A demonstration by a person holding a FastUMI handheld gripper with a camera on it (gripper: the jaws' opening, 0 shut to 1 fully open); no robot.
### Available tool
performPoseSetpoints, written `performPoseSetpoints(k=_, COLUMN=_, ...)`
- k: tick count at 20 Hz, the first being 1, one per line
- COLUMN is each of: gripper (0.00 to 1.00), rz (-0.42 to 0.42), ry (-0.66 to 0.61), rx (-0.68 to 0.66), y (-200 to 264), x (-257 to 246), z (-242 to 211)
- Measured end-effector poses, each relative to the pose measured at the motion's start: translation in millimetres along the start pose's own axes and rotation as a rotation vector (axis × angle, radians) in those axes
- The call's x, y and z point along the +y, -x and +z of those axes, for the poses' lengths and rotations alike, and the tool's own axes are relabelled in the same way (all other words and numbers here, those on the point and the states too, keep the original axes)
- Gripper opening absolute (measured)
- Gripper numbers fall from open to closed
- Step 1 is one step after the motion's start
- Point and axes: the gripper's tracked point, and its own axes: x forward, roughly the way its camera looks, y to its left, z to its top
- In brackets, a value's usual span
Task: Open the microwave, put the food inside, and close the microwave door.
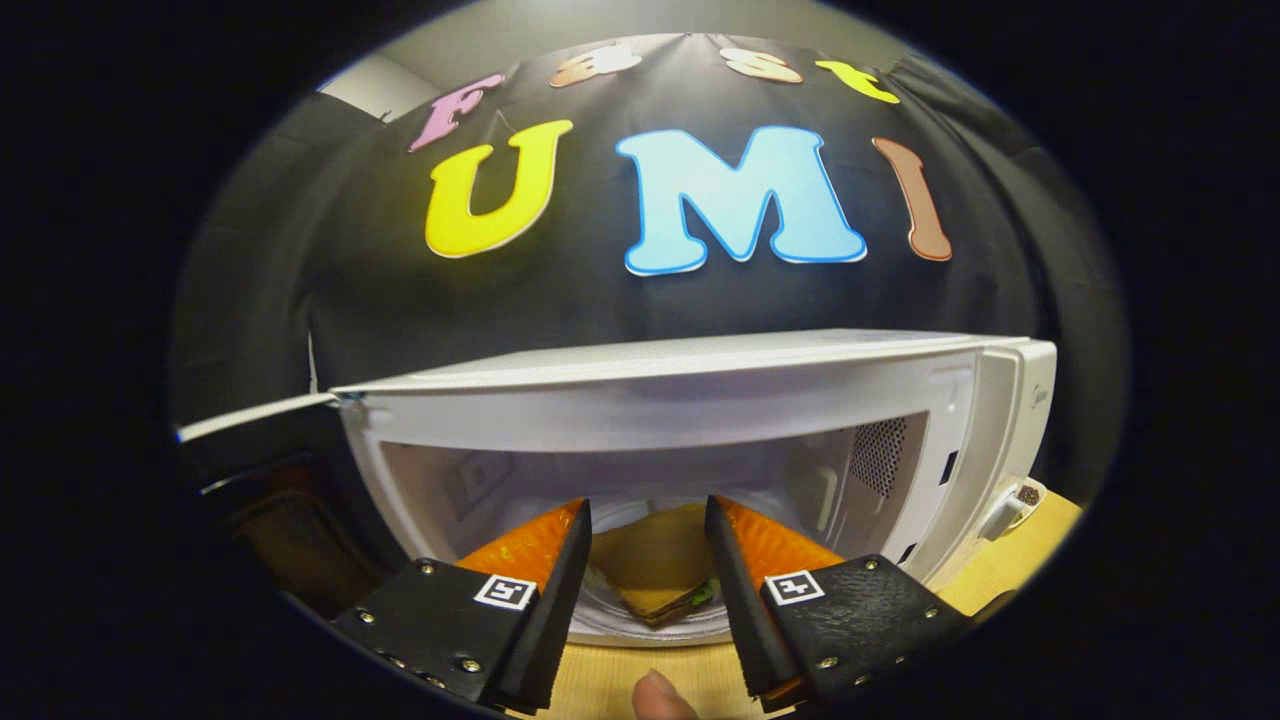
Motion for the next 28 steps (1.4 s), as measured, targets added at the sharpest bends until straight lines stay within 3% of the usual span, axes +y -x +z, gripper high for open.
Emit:
performPoseSetpoints(k=12, gripper=0.69, rz=0.172, ry=0.077, rx=-0.070, y=186, x=35, z=27)
performPoseSetpoints(k=20, gripper=0.69, rz=0.393, ry=0.094, rx=-0.105, y=302, x=85, z=12)
performPoseSetpoints(k=28, gripper=0.69, rz=0.624, ry=0.090, rx=-0.091, y=378, x=158, z=-9)
